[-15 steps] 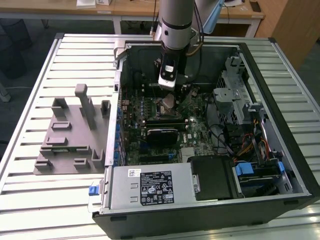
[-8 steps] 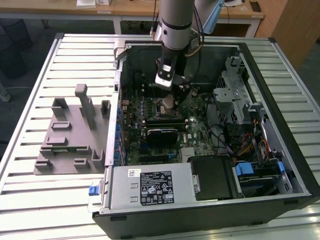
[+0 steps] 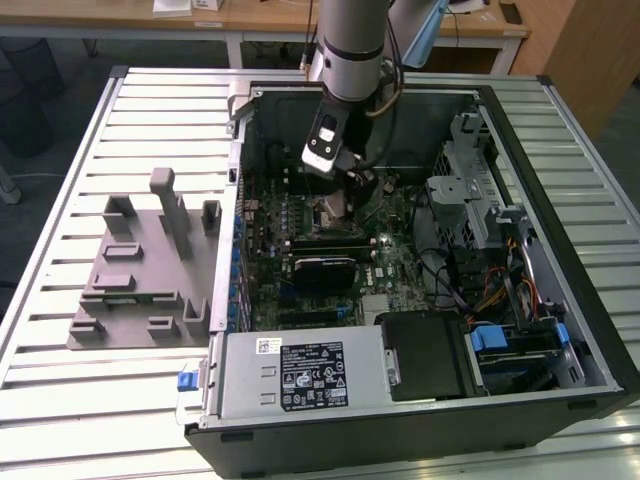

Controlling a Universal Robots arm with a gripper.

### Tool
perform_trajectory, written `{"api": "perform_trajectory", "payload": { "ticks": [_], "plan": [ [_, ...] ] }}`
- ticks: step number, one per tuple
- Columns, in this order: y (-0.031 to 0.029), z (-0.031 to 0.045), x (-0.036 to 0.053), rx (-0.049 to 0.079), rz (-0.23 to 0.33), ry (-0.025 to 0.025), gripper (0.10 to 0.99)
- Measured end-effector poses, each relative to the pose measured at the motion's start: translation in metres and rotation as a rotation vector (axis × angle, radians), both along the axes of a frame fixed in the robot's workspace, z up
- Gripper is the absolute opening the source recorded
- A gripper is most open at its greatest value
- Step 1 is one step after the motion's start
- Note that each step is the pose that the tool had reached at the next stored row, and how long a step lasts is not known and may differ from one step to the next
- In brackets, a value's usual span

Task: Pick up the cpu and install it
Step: 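Place the cpu into insertion slot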

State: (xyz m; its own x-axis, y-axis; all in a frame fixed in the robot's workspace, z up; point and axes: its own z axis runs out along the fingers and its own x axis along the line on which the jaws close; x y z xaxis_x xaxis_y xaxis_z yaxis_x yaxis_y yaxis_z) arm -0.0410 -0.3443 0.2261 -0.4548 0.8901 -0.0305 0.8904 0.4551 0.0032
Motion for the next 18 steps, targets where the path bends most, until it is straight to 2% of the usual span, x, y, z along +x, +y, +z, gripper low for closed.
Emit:
{"api": "perform_trajectory", "payload": {
  "ticks": [18],
  "plan": [
    [0.0000, -0.0023, 0.0000, 0.000, -0.327, -0.0001, 0.541]
  ]
}}
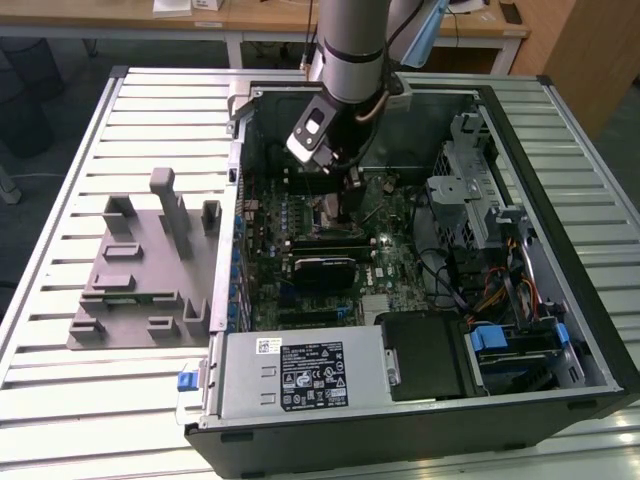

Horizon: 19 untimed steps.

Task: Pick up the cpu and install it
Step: 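Place the cpu into insertion slot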

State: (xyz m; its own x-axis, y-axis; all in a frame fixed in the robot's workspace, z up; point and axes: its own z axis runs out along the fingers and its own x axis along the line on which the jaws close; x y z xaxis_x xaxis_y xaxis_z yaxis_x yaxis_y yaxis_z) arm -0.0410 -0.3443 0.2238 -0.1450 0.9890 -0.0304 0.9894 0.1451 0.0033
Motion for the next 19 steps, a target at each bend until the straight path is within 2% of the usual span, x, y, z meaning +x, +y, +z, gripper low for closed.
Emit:
{"api": "perform_trajectory", "payload": {
  "ticks": [5, 15, 19],
  "plan": [
    [0.0000, -0.0011, 0.0000, 0.000, -0.090, 0.0000, 0.541],
    [0.0000, -0.0034, 0.0000, 0.000, -0.095, 0.0001, 0.541],
    [0.0000, -0.0054, 0.0000, 0.000, -0.095, -0.0013, 0.541]
  ]
}}
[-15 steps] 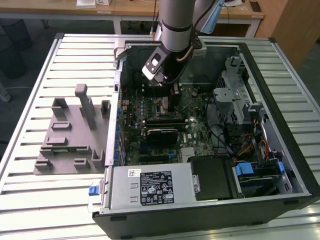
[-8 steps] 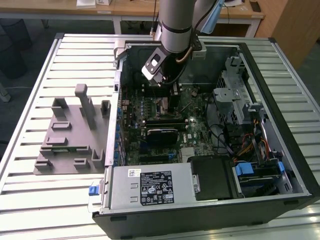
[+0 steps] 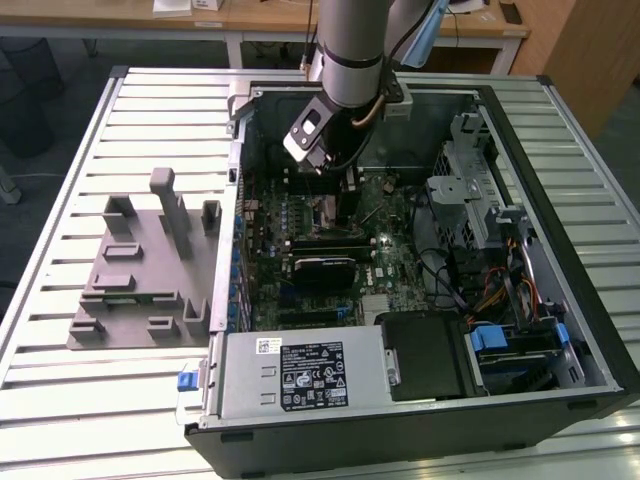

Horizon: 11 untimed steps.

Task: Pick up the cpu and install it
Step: 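Place the cpu into insertion slot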

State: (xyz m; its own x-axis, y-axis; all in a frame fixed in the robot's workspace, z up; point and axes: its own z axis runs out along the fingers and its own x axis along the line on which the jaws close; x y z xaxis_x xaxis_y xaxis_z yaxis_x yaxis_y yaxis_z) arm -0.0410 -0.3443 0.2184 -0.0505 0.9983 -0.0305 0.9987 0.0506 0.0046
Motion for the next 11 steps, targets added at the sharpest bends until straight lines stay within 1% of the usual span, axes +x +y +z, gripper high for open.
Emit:
{"api": "perform_trajectory", "payload": {
  "ticks": [5, 11],
  "plan": [
    [0.0000, -0.0009, 0.0000, 0.000, 0.000, -0.0006, 0.541],
    [0.0000, -0.0037, 0.0000, 0.000, 0.000, -0.0037, 0.541]
  ]
}}
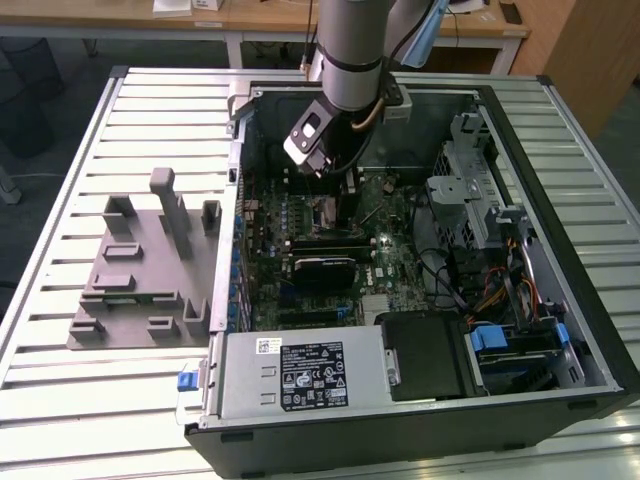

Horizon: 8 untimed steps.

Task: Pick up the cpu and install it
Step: 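Place the cpu into insertion slot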

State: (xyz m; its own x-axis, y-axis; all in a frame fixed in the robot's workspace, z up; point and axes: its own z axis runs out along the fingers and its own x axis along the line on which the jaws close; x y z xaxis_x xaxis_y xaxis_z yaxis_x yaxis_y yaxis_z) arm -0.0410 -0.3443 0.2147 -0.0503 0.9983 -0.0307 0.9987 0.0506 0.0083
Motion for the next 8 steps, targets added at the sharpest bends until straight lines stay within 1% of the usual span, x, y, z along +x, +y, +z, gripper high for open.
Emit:
{"api": "perform_trajectory", "payload": {
  "ticks": [3, 8],
  "plan": [
    [0.0000, -0.0010, 0.0000, -0.001, 0.000, -0.0011, 0.541],
    [0.0011, -0.0029, -0.0001, -0.002, 0.000, -0.0013, 0.541]
  ]
}}
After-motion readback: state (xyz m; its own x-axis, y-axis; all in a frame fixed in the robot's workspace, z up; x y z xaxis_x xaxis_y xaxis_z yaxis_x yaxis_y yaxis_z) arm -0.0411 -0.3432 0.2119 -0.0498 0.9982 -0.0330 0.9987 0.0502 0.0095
